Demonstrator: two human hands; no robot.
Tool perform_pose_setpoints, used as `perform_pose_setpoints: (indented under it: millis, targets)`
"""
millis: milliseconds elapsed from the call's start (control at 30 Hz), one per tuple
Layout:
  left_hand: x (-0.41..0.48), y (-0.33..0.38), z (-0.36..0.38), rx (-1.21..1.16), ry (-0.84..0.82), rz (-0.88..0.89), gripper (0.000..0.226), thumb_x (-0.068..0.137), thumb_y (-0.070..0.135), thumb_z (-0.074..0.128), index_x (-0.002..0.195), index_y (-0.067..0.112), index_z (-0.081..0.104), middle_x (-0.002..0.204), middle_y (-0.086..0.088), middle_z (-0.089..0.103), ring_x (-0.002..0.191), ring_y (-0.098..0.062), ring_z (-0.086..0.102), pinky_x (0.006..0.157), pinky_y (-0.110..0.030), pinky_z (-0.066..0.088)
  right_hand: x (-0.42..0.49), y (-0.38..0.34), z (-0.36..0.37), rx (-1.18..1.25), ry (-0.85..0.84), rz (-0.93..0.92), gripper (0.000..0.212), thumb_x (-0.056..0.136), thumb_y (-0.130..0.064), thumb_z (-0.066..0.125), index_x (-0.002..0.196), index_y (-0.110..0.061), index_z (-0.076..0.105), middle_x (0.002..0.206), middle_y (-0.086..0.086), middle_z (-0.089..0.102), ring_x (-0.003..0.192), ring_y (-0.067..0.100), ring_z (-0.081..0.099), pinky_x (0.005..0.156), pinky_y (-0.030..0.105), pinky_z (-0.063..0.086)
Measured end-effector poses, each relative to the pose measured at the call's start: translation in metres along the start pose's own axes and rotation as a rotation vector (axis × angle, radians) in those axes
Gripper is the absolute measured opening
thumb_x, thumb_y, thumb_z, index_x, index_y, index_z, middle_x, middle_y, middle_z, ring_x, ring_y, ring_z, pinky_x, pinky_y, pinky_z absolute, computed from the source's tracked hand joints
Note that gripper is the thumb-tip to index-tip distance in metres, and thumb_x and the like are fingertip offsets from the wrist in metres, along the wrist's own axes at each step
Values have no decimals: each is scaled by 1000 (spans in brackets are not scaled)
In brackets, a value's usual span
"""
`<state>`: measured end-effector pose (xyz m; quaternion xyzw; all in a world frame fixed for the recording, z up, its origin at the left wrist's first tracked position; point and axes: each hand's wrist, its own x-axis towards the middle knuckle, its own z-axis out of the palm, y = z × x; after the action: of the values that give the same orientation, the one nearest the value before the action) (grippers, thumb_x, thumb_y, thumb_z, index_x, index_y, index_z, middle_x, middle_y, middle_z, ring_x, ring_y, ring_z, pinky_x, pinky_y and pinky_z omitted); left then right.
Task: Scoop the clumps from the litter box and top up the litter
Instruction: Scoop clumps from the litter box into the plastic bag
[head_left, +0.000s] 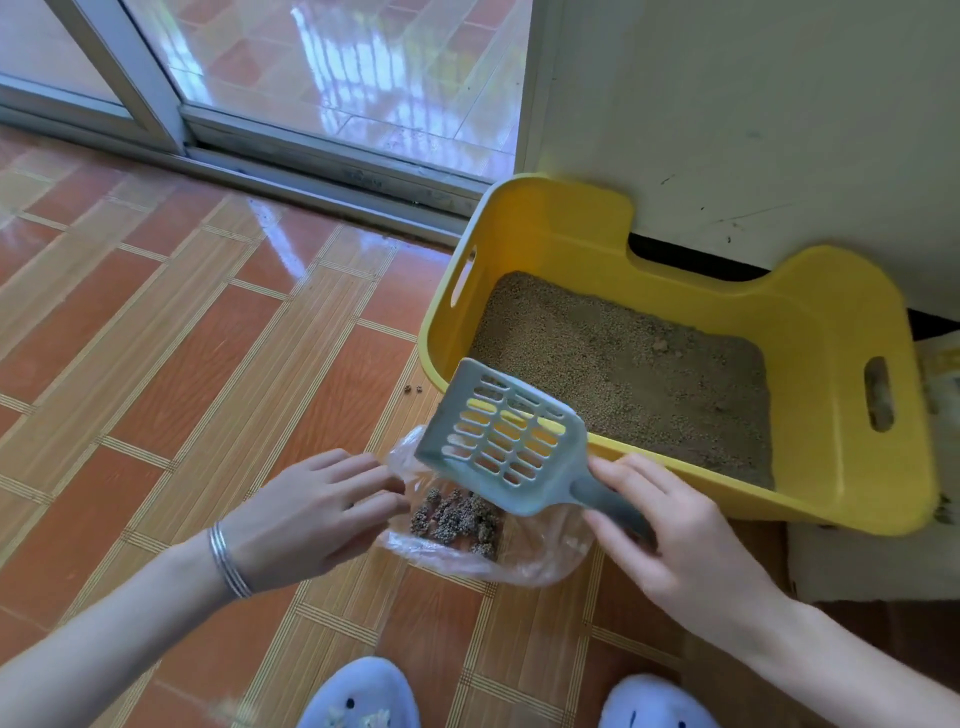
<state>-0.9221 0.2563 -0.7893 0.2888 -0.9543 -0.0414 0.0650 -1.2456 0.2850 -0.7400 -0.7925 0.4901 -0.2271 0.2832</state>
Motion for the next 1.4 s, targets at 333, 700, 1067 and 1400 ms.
perform_pose_setpoints:
  millis: [333,700,1067,1400]
  targets:
    - [71,-7,-36,70,194,40,20,92,26,51,102,15,63,102,-3,65,93,-22,62,73,-35,53,48,35,-58,-67,105,194,11,85,-32,61,95,-30,57,81,-15,59,74,1,55,56,15,42]
    - [110,-37,-13,14,75,-58,44,97,43,32,90,16,67,84,2,66,79,-19,62,77,-31,46,83,132,-60,-217,-179,621,21,86,-37,59,95,-18,64,73,3,66,58,19,58,51,29,36]
    - [112,-41,-4,-49,77,-77,43,96,43,32,82,19,65,80,4,62,79,-20,58,79,-33,41,138,147,-39,-403,-242,610,27,92,-36,51,110,-20,64,72,-2,62,55,12,52,48,28,40]
    - [113,-47,-12,-161,-19,-31,38,97,45,33,91,29,67,91,12,61,95,-11,51,87,-30,34,214,146,-5,-270,-278,588,27,88,-30,58,105,-11,66,72,1,59,56,16,49,48,27,32]
